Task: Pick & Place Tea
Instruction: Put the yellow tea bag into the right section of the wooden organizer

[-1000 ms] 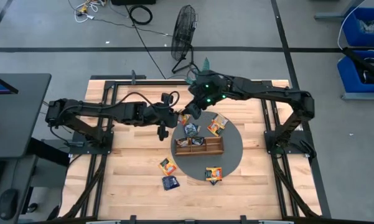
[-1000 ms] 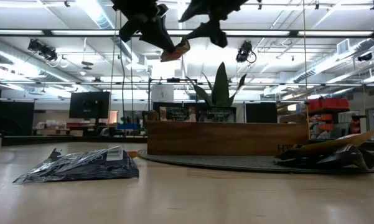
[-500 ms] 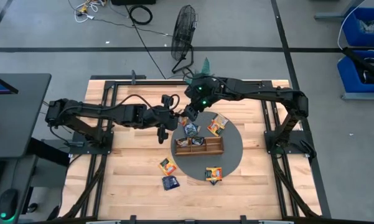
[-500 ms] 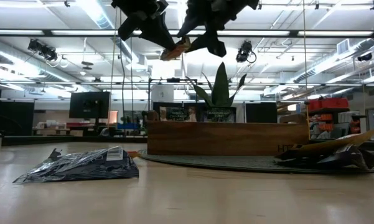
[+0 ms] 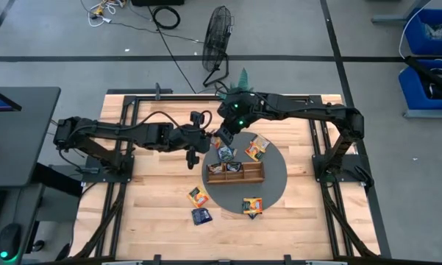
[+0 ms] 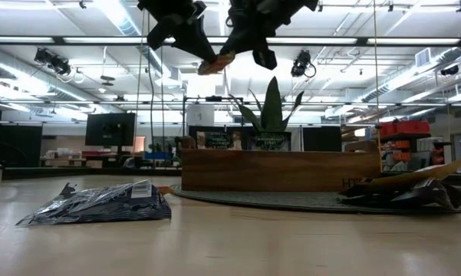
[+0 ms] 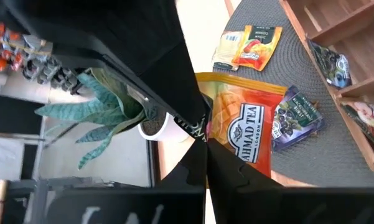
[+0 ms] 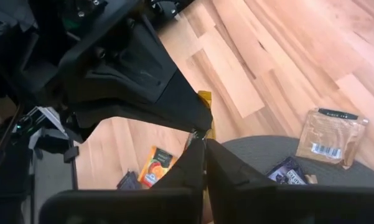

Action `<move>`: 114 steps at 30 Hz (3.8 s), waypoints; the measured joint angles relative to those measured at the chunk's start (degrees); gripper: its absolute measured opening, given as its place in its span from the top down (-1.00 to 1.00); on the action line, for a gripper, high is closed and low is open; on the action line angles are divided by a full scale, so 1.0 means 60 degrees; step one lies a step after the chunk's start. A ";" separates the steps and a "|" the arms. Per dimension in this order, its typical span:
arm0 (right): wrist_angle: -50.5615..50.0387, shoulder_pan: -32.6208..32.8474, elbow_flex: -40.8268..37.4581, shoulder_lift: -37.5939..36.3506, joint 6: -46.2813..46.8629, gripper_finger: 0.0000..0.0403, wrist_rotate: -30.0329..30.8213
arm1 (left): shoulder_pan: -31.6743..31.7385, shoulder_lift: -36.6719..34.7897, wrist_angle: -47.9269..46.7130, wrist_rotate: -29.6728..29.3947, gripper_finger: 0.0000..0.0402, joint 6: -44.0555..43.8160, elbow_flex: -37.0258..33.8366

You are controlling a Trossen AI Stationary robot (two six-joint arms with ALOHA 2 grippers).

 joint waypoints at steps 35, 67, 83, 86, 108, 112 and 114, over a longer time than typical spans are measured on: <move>-0.0582 0.2991 -0.4663 -0.5461 -0.2720 1.00 0.3509 | 0.0725 -0.1671 -0.1511 -0.0914 -0.19 -0.5650 0.0006; 0.6986 0.2932 -1.1861 -0.7220 -0.5279 1.00 0.2979 | 0.0475 -0.1646 0.0909 0.5681 -0.19 -0.8447 0.0004; 0.7507 0.2285 -1.1873 -0.6338 -0.5821 1.00 0.2031 | -0.0011 -0.0483 0.0593 0.5681 -0.18 -0.8341 0.0009; 0.7621 0.2285 -1.1876 -0.6030 -0.5868 1.00 0.1971 | -0.0007 -0.0338 0.0636 0.5639 -0.18 -0.8340 0.0007; 0.8128 0.1964 -1.1868 -0.4922 -0.5034 0.58 0.1953 | -0.0007 -0.0328 0.0565 0.5606 -0.18 -0.8437 0.0004; 0.8114 0.1964 -1.1868 -0.4986 -0.5037 0.33 0.1957 | -0.0004 -0.0328 0.0540 0.5606 -0.18 -0.8431 0.0004; 0.8103 0.1964 -1.1868 -0.5105 -0.5068 0.21 0.1986 | 0.0000 -0.0328 0.0425 0.5606 -0.18 -0.8429 0.0004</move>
